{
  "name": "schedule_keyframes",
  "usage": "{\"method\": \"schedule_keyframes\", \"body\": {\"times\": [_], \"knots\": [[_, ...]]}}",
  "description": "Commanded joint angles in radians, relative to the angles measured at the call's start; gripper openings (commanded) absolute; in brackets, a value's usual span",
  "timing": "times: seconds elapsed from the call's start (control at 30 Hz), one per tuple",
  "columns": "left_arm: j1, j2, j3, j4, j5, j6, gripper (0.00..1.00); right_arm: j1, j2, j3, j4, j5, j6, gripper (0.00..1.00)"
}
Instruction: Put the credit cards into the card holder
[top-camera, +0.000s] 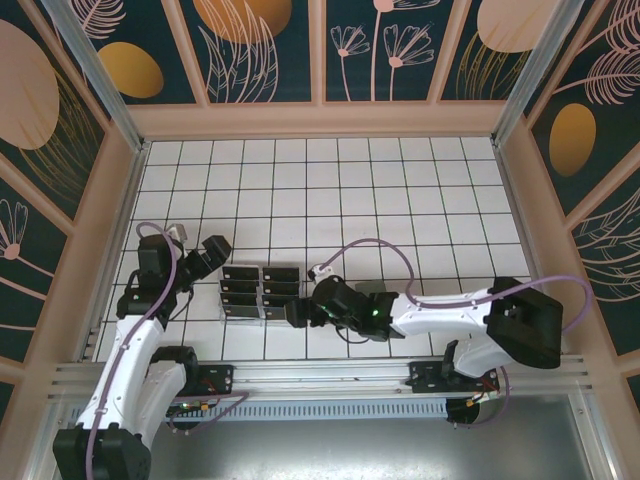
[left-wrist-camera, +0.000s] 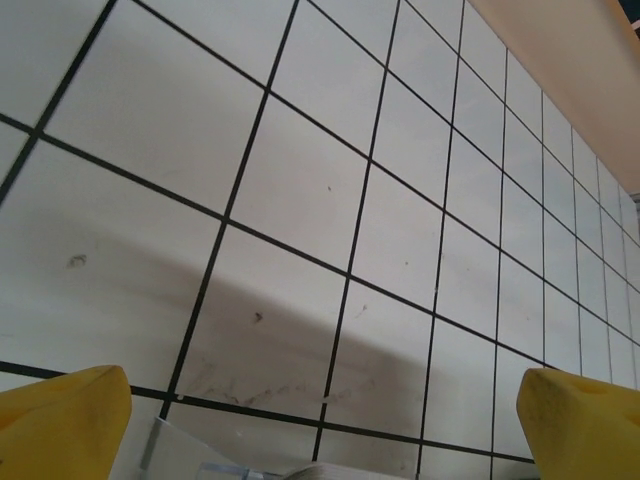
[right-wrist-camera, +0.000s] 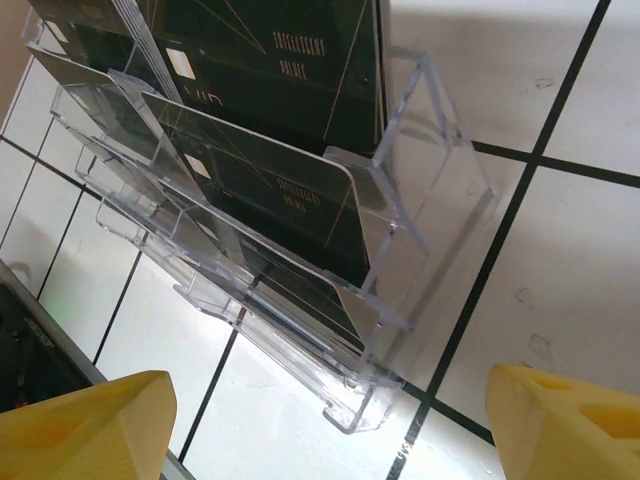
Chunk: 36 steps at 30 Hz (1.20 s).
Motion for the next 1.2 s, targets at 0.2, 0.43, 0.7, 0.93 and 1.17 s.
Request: {"method": "schedule_keyframes", "body": {"times": [0.2,0.43,0.7,0.93,1.17], "knots": [[0.002,-0.037,-0.106,0.083,0.08,-0.083,0.99,-0.001,0.053,0.013,0.03,0.087,0.033,0.81],[0.001,-0.039,-0.135,0.111,0.106,-0.097,0.98,-0.027,0.064,-0.005,0.078,0.092,0.047,0.8],[-0.026,-0.01,-0.158,0.172,0.115,-0.126,0.98,-0.051,0.089,-0.005,0.113,0.083,0.044,0.77],[-0.114,0.044,-0.154,0.245,0.073,-0.162,0.99,-0.096,0.119,0.004,0.155,0.062,0.036,0.72],[-0.147,0.095,-0.154,0.312,0.053,-0.187,0.98,-0.169,0.116,-0.016,0.21,0.027,0.03,0.64]]}}
